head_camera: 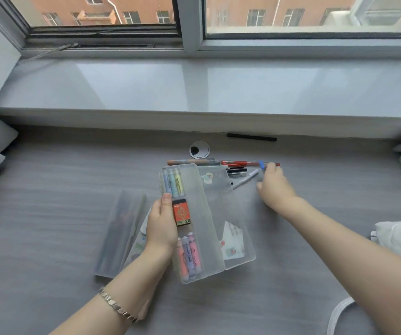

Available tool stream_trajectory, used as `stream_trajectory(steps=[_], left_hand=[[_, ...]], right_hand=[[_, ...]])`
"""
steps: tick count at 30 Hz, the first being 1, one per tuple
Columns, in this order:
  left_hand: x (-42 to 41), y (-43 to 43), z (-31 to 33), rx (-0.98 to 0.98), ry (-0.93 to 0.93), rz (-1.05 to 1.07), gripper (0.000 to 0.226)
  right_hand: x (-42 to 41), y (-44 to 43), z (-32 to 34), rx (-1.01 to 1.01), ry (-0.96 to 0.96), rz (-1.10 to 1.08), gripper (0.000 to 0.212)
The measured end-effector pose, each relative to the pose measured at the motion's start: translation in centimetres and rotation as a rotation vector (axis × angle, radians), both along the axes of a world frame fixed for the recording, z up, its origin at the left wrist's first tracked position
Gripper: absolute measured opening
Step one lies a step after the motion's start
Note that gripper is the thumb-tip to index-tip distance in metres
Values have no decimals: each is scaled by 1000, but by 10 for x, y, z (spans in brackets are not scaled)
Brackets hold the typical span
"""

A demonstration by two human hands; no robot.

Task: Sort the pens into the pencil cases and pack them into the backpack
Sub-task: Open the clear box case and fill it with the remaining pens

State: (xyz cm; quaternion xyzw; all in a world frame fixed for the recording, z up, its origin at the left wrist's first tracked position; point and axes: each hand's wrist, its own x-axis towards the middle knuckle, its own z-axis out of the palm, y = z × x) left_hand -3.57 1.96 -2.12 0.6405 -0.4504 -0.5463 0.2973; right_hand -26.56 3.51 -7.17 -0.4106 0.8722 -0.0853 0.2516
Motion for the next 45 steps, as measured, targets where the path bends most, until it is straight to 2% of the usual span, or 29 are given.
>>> stream_trajectory(steps=[3,7,11,16,18,20,22,24,26,29,31,34,36,40,42,45], left_hand=[[4,3,6,-12,8,-4,31],[12,5,9,-32,-7,0,30],[22,10,7,-34,-21,-5,37],[26,17,6,-34,-13,-11,42],[24,20,7,-39,-14,-11,38],[21,22,8,-37,3,-8,33],[17,25,10,-37,21,-21,30],[11,28,11,-56,20,-26,31],[8,31,10,-61,31,-24,31],[4,34,10,-51,49,-30,33],[4,35,11,-53,53,-22,33],[4,36,14,-69,50,-23,31],[4,38,14,-77,45,-36,29],[3,42,10,-86,29,-85,35],[3,42,9,-84,12,-78,36],[5,39,6,-79,8,-52,32]], right_hand=[[20,-9,4,-97,-84,5,33],[41,-10,-5,34,-50,67,25],[40,6,-12,11,35,33,24],[24,35,-2,60,-24,92,20],[24,43,15,-58,-120,66,15],[36,49,39,-290,-202,80,5],[59,58,68,-456,-293,179,10],[86,67,87,-486,-385,305,10],[104,73,89,-432,-384,403,9],[116,78,79,-227,-246,466,26],[118,82,78,-180,-245,409,32],[119,81,83,-348,-445,202,37],[121,75,85,-486,-551,137,43],[133,69,82,-641,-709,38,74],[137,68,76,-679,-677,29,74],[140,69,64,-653,-464,156,50]])
